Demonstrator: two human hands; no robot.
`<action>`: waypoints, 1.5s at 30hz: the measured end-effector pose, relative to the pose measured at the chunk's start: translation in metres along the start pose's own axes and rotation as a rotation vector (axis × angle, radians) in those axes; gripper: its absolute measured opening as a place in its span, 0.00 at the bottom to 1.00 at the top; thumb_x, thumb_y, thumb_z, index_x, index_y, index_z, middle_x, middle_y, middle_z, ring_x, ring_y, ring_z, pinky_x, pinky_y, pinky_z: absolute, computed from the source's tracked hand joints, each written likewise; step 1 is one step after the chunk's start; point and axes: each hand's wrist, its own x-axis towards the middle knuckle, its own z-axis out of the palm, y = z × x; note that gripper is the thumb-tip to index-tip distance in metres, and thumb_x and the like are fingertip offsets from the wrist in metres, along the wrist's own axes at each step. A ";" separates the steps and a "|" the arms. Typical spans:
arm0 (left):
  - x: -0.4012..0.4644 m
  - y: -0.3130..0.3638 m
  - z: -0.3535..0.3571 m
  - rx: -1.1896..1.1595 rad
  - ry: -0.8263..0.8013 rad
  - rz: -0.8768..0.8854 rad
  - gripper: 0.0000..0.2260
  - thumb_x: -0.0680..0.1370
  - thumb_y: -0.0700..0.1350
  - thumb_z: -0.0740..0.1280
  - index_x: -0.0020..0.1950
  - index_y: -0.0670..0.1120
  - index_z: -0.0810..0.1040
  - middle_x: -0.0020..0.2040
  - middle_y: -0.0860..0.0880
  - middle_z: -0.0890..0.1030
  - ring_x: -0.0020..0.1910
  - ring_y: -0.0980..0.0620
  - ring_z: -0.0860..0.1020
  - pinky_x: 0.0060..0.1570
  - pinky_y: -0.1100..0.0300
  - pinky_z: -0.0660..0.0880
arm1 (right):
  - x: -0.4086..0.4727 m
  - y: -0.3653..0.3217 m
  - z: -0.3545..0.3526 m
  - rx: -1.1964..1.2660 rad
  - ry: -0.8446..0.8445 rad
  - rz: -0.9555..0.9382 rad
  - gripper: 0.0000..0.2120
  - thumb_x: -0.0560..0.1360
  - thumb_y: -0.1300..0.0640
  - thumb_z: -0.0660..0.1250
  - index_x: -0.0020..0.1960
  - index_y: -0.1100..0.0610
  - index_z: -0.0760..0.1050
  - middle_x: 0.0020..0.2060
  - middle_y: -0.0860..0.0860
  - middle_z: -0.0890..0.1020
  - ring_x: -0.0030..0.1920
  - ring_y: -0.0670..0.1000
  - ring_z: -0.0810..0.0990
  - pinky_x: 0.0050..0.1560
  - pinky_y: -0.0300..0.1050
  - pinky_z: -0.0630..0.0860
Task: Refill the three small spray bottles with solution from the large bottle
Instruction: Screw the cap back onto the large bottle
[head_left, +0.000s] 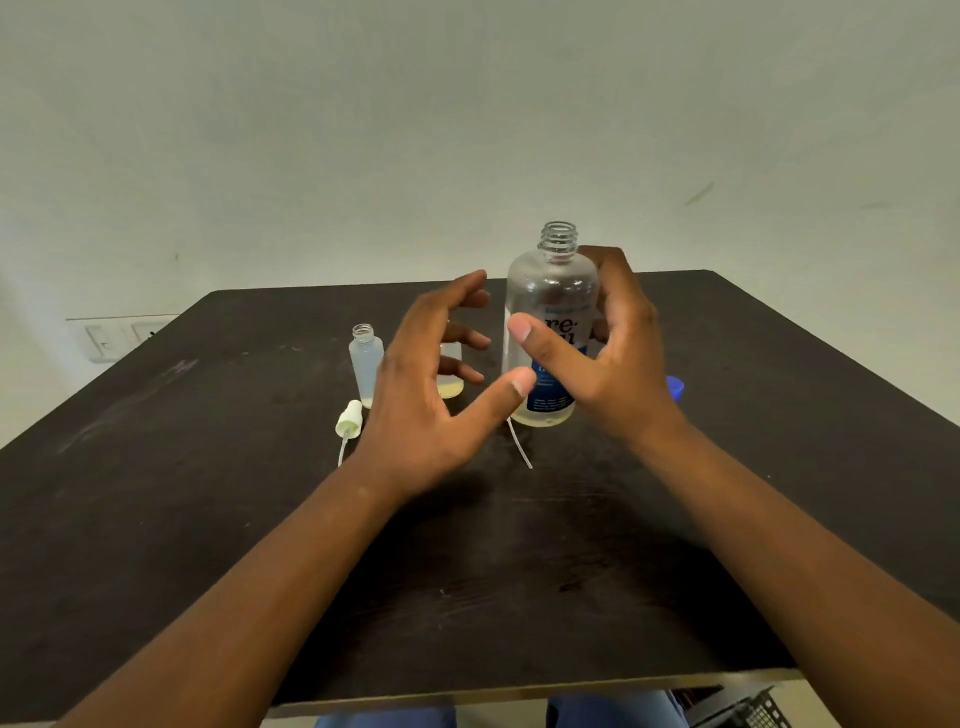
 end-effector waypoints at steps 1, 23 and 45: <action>-0.001 0.001 0.002 -0.013 -0.021 -0.006 0.34 0.76 0.52 0.75 0.79 0.50 0.67 0.68 0.53 0.76 0.61 0.48 0.80 0.50 0.55 0.82 | -0.001 -0.001 0.000 0.015 -0.013 -0.005 0.26 0.73 0.43 0.75 0.62 0.59 0.73 0.53 0.48 0.82 0.54 0.52 0.85 0.49 0.53 0.83; -0.002 0.002 0.011 0.145 -0.070 -0.053 0.33 0.71 0.67 0.75 0.71 0.56 0.72 0.57 0.60 0.82 0.53 0.62 0.82 0.49 0.63 0.82 | 0.009 0.000 -0.005 -0.044 0.181 0.034 0.21 0.84 0.44 0.55 0.54 0.58 0.79 0.41 0.46 0.81 0.41 0.49 0.81 0.41 0.56 0.79; -0.004 -0.004 0.007 0.110 -0.079 -0.076 0.30 0.69 0.70 0.74 0.68 0.63 0.71 0.54 0.70 0.78 0.54 0.69 0.79 0.45 0.76 0.75 | -0.012 0.017 -0.077 -1.122 -0.499 0.553 0.16 0.73 0.64 0.69 0.60 0.55 0.80 0.57 0.57 0.81 0.57 0.62 0.80 0.53 0.53 0.81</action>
